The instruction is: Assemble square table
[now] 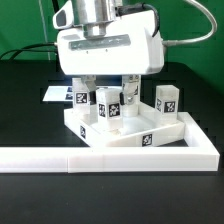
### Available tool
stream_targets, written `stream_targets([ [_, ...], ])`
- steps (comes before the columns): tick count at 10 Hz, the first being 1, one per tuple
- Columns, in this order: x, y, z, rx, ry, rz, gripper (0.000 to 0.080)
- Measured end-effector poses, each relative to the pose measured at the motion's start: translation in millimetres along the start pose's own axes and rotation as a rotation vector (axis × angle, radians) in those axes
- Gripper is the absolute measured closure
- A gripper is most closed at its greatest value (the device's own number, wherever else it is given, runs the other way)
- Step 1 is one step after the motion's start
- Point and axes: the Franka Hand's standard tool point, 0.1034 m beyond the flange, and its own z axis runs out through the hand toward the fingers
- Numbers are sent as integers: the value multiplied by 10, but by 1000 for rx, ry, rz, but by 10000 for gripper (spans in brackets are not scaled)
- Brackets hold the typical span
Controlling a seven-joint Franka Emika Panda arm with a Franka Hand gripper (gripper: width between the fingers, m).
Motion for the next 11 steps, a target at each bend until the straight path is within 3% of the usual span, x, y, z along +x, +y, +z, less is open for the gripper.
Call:
stream_targets([
  [8,-4,10,7,-9,-12,-626,151],
  [11,3,6,-3,-23,-10,-859,151],
])
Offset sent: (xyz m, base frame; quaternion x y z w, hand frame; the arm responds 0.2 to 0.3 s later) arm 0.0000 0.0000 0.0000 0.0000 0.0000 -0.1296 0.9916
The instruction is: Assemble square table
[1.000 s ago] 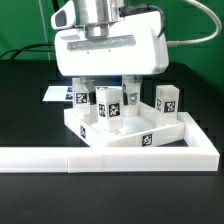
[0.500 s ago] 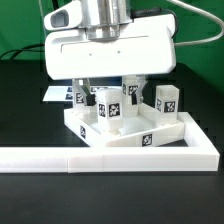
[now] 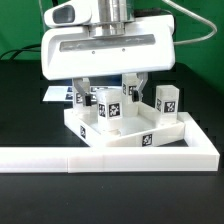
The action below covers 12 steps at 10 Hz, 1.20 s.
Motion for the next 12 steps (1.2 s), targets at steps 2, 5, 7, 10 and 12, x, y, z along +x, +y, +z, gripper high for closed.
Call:
stream_targets([
  [2,-2,46,-3,-8,-2,-162,151],
  [5,-8,52,6,-10,-5,-220,238],
  [7,-13,53,14,-10,-6,-220,373],
  [10,-15,57,17,-10,-7,-201,511],
  [12,-13,80,15,-11,-6,-147,511],
])
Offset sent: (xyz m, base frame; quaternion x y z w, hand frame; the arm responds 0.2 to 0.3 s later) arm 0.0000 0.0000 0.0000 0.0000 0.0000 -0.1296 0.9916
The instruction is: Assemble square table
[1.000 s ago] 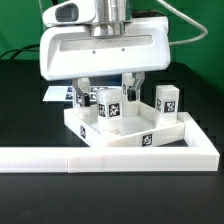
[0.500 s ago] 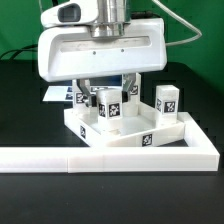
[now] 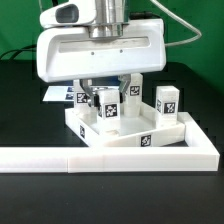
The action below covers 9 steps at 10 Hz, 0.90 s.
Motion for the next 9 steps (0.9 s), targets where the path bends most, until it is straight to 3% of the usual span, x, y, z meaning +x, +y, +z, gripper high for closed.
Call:
stream_targets([
  [5,54,-133,21,2,29,563,509],
  [9,148,-322,51,31,33,1035,509],
])
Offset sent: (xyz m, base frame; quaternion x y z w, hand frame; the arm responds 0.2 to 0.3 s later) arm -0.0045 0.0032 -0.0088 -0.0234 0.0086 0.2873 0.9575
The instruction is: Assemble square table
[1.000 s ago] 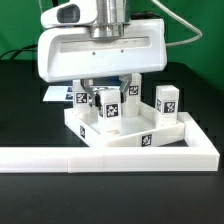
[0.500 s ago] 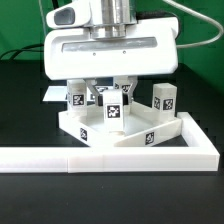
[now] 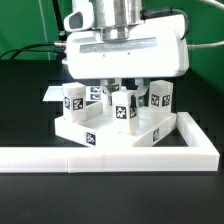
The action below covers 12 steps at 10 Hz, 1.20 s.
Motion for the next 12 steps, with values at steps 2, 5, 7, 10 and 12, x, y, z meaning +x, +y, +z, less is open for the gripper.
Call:
stream_targets([
  [2,-1,-41,6,7,8,97,509],
  [5,-10,-40,11,8,5,105,274],
  [7,-44,-58,16,0,-6,-26,189],
  [10,-46,-92,1,-9,-31,-347,151],
  [12,23,-54,-19,-13,-63,-576,150],
])
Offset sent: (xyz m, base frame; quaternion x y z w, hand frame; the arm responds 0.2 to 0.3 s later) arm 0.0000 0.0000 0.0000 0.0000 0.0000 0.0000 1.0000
